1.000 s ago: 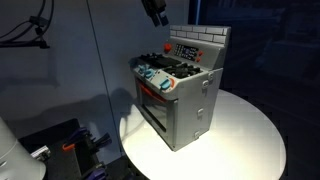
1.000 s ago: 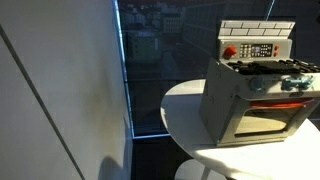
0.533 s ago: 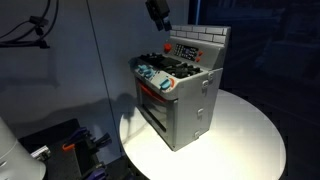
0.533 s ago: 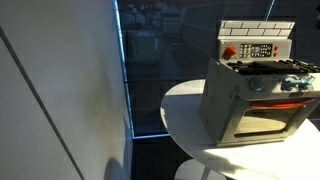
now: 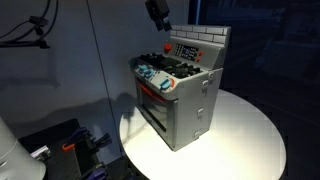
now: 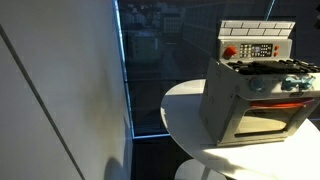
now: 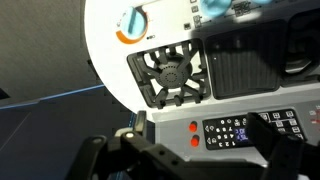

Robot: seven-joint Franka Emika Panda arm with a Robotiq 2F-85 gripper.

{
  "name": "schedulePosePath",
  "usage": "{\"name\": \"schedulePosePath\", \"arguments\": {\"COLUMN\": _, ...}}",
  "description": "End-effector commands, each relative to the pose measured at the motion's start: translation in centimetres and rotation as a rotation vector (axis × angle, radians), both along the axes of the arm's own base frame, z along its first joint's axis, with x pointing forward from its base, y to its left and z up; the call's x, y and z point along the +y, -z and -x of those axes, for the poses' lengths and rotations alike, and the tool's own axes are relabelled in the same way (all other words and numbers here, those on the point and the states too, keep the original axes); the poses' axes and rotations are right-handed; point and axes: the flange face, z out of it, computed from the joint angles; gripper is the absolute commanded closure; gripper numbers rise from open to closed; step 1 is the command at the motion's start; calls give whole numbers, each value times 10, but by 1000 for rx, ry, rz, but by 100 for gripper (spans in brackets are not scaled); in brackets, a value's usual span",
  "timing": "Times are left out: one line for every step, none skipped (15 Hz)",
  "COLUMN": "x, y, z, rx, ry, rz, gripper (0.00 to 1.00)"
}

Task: Press the right upper button on the stove

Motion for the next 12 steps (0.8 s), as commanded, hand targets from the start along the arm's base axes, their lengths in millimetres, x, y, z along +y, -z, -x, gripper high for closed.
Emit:
{"name": "schedulePosePath", "arguments": {"x": -8, "y": -8, "z": -6, "rx": -12, "ry": 31, "rz": -10, "gripper": 0}}
{"name": "schedulePosePath", "arguments": {"x": -12, "y": -10, "z": -9, "rx": -12, "ry": 47, "rz": -17, "gripper": 0}}
{"name": "schedulePosePath", "arguments": {"x": -16, "y": -11, "z": -12, "rx": -14, "ry": 59, "rz": -22, "gripper": 0}}
{"name": "schedulePosePath", "arguments": {"x": -22, "y": -13, "z": -17, "rx": -15, "ry": 74, "rz": -27, "gripper": 0}}
{"name": "schedulePosePath", "arguments": {"x": -28, "y": -13, "z": -22, "rx": -15, "ry": 94, "rz": -32, "gripper": 0}}
{"name": "schedulePosePath", "arguments": {"x": -32, "y": -14, "z": -26, "rx": -18, "ry": 106, "rz": -37, "gripper": 0}}
{"name": "schedulePosePath", "arguments": {"x": -37, "y": -13, "z": -32, "rx": -16, "ry": 116, "rz": -42, "gripper": 0}}
{"name": "schedulePosePath", "arguments": {"x": -41, "y": -11, "z": -38, "rx": -15, "ry": 126, "rz": -44, "gripper": 0}}
{"name": "schedulePosePath", "arguments": {"x": -44, "y": -9, "z": -43, "rx": -16, "ry": 135, "rz": -46, "gripper": 0}}
{"name": "schedulePosePath", "arguments": {"x": -48, "y": -7, "z": -49, "rx": -13, "ry": 146, "rz": -48, "gripper": 0}}
{"name": "schedulePosePath", "arguments": {"x": -51, "y": -3, "z": -55, "rx": -12, "ry": 159, "rz": -51, "gripper": 0}}
{"name": "schedulePosePath", "arguments": {"x": -54, "y": 1, "z": -60, "rx": -10, "ry": 170, "rz": -57, "gripper": 0}}
